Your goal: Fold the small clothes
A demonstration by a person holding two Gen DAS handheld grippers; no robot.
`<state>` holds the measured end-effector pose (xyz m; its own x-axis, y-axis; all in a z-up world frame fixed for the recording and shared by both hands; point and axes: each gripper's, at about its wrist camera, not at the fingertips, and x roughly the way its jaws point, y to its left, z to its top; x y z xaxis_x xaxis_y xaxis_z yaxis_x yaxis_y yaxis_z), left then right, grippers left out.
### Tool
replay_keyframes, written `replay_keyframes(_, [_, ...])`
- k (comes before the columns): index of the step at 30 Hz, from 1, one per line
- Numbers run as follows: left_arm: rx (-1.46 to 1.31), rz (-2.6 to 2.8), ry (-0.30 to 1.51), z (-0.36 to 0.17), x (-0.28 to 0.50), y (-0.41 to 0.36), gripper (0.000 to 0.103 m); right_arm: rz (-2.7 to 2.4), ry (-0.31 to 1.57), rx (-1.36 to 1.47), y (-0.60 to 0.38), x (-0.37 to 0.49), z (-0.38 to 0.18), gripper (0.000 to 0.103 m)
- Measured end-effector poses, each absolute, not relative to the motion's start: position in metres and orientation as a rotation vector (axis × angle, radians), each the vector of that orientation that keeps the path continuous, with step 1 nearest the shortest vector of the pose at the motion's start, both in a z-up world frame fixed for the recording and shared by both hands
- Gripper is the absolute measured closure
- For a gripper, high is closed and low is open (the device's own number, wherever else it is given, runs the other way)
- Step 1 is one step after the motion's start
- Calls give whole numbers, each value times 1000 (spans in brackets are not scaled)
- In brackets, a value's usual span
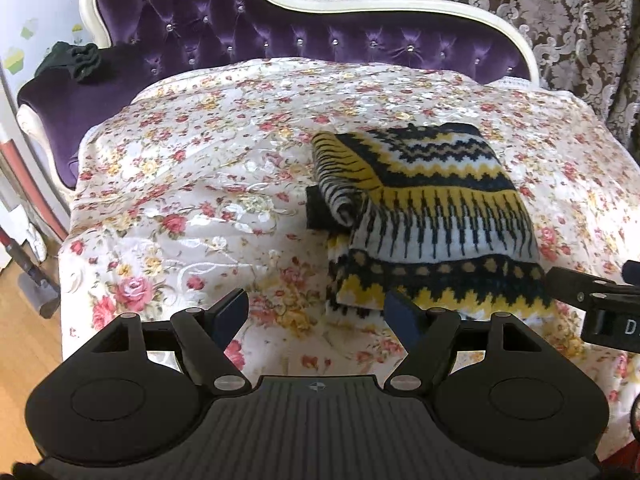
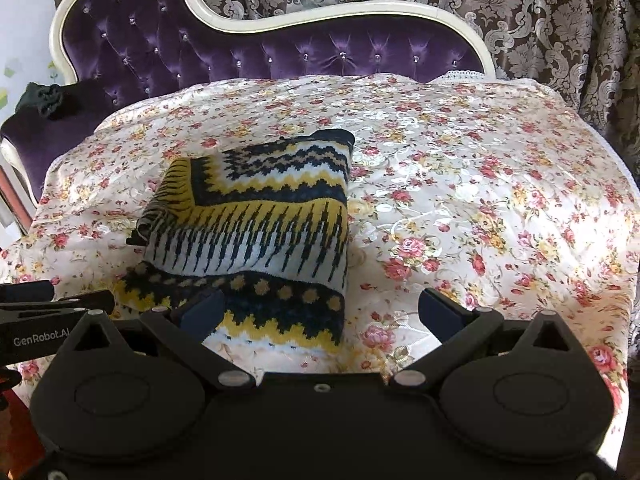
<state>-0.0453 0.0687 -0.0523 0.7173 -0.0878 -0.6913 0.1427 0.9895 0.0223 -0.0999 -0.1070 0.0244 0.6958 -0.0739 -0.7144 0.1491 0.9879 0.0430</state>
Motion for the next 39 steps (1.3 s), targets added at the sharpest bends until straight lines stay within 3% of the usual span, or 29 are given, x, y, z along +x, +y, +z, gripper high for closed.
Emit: replay_keyframes(39, [101,-133,836,-58,-51,64,30,-148,809,73,-103,-111,24,0])
